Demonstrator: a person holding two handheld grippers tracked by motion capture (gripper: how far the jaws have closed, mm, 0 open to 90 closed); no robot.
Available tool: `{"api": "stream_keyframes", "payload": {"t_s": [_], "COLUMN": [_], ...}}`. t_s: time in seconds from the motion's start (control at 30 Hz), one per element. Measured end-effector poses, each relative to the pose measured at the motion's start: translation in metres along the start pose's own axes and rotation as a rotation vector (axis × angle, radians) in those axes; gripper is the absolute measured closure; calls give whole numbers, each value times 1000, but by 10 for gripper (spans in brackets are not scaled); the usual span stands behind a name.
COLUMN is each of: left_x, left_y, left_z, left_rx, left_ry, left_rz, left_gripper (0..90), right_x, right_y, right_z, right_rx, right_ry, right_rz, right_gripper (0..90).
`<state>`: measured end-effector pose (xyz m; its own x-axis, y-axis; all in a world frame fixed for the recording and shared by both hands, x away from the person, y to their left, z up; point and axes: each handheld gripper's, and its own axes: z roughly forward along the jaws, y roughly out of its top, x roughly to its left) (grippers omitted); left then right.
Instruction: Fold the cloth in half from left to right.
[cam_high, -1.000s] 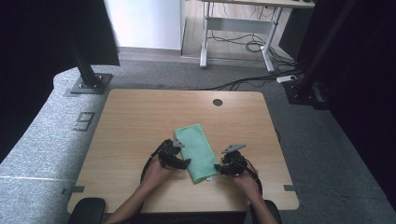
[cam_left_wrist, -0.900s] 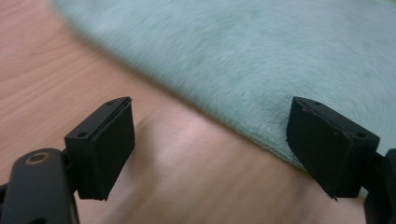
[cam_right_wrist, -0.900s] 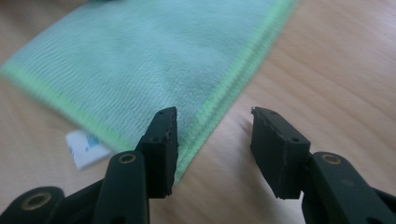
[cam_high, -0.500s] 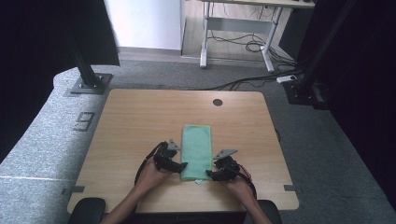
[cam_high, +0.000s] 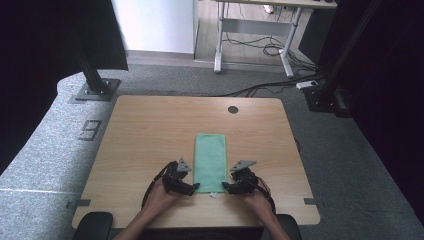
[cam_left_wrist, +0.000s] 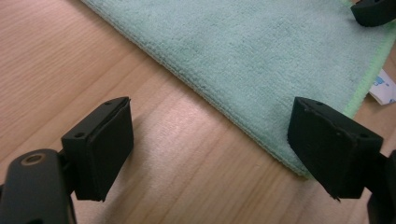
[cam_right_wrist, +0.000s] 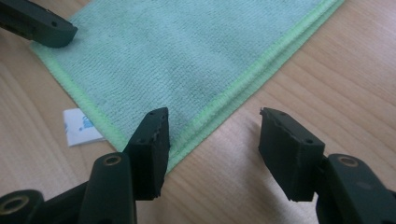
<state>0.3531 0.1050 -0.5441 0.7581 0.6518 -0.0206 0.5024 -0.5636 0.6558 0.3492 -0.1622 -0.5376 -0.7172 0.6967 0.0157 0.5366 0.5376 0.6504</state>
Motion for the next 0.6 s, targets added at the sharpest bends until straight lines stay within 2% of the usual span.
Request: {"api": "stream_keyframes", "payload": {"t_s": [0.2, 0.23, 0.33, 0.37, 0.6], "left_x": [13, 20, 28, 36, 50], "left_y": [2, 3, 4, 5, 5], "left_z": [2, 2, 3, 3, 3], "left_rx": [-6, -6, -5, -5, -6], "left_ry": [26, 35, 46, 55, 67], "left_rz": [-29, -42, -55, -66, -75], "left_gripper": [149, 149, 148, 148, 148], "right_x": [-7, -8, -10, -11, -14], "right_y": [8, 13, 20, 22, 34], "right_z": [9, 14, 21, 23, 35], "right_rx": [-26, -31, -40, -42, -52], "right_ry": [-15, -19, -17, -17, -19], "right_rz": [15, 17, 22, 22, 24], "right_gripper": [427, 425, 412, 405, 379]}}
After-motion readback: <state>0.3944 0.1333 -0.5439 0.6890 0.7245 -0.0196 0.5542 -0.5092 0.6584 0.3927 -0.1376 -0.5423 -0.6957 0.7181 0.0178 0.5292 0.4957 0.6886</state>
